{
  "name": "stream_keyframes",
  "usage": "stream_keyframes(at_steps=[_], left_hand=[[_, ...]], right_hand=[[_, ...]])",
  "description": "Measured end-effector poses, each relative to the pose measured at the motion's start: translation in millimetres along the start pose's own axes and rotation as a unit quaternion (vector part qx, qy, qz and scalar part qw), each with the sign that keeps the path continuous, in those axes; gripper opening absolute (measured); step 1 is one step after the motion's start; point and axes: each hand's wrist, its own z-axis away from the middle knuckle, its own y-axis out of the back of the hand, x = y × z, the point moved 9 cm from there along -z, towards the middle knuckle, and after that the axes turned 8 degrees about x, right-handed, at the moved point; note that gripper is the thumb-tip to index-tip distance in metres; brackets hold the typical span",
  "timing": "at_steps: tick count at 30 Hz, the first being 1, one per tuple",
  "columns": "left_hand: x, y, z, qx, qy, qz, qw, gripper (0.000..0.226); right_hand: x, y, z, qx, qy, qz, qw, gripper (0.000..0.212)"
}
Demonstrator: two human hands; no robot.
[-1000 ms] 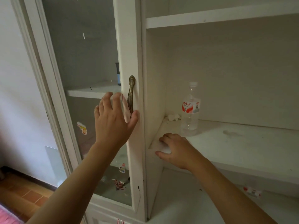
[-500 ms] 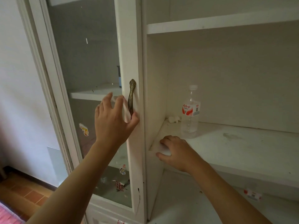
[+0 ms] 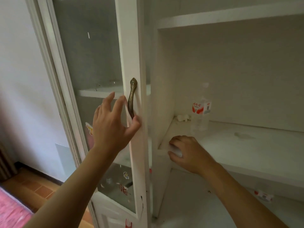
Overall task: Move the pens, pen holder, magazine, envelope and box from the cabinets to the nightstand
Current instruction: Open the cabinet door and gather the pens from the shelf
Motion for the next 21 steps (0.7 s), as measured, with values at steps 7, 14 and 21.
stream_keyframes(at_steps=[7, 14, 21], left_hand=[[-8, 19, 7, -0.008, -0.015, 0.022, 1.0, 0.063], [-17, 41, 12, -0.014, -0.032, 0.034, 0.999, 0.069], [-31, 69, 14, 0.001, -0.064, 0.045, 0.997, 0.072]], right_hand=[[-38, 32, 2, 0.128, 0.101, -0.024, 0.986, 0.056], [-115, 69, -19, 0.157, 0.198, 0.015, 0.967, 0.079], [-156, 73, -24, 0.17, 0.263, 0.022, 0.95, 0.079]])
